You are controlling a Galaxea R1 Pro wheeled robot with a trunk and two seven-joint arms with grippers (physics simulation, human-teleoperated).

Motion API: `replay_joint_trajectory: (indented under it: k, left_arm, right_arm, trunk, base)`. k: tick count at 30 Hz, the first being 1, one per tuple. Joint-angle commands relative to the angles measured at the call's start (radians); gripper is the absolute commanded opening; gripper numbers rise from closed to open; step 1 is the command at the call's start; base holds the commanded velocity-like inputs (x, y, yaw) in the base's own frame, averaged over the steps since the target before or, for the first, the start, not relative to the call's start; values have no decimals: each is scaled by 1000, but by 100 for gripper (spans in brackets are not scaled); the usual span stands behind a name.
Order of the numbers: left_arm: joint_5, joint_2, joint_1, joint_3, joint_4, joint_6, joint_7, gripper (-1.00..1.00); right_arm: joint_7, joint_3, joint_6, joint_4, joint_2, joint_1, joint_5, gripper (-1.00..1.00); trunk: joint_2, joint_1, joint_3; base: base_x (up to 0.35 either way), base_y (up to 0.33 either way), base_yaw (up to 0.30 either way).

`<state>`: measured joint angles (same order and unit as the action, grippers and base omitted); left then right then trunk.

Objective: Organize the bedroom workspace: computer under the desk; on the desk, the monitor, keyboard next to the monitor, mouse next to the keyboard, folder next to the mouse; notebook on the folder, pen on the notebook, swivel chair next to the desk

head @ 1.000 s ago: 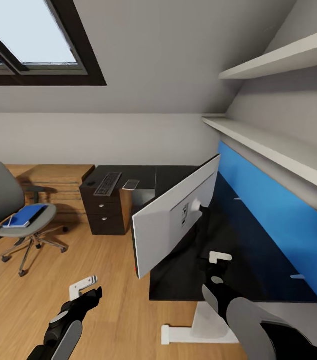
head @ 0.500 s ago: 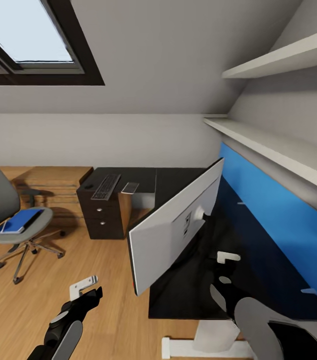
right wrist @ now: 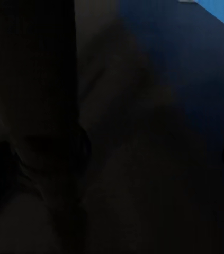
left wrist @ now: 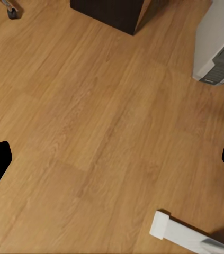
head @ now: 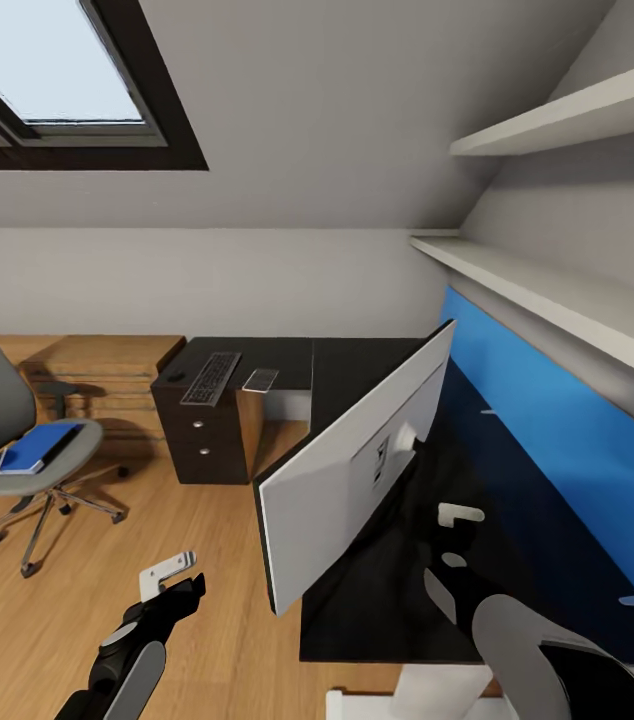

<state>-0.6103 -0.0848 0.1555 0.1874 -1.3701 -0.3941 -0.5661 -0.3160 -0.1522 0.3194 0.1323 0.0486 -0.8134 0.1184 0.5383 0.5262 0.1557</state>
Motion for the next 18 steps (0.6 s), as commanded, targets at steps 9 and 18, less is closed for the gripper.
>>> replay_joint_trajectory:
  k: [9,18]
  left_arm:
    - [-8,-1,1,3,-1,-2,-9,100]
    - [-8,-1,1,3,-1,-3,-8,100]
  right_arm:
    - [-3,-7,3,-2,2,-1,11,100]
    - [-3,-6,3,-2,1,-1,11,100]
  trunk:
    - [2,0,2]
    - [2,0,2]
  base:
    - [15,14,0]
    - [81,122,0]
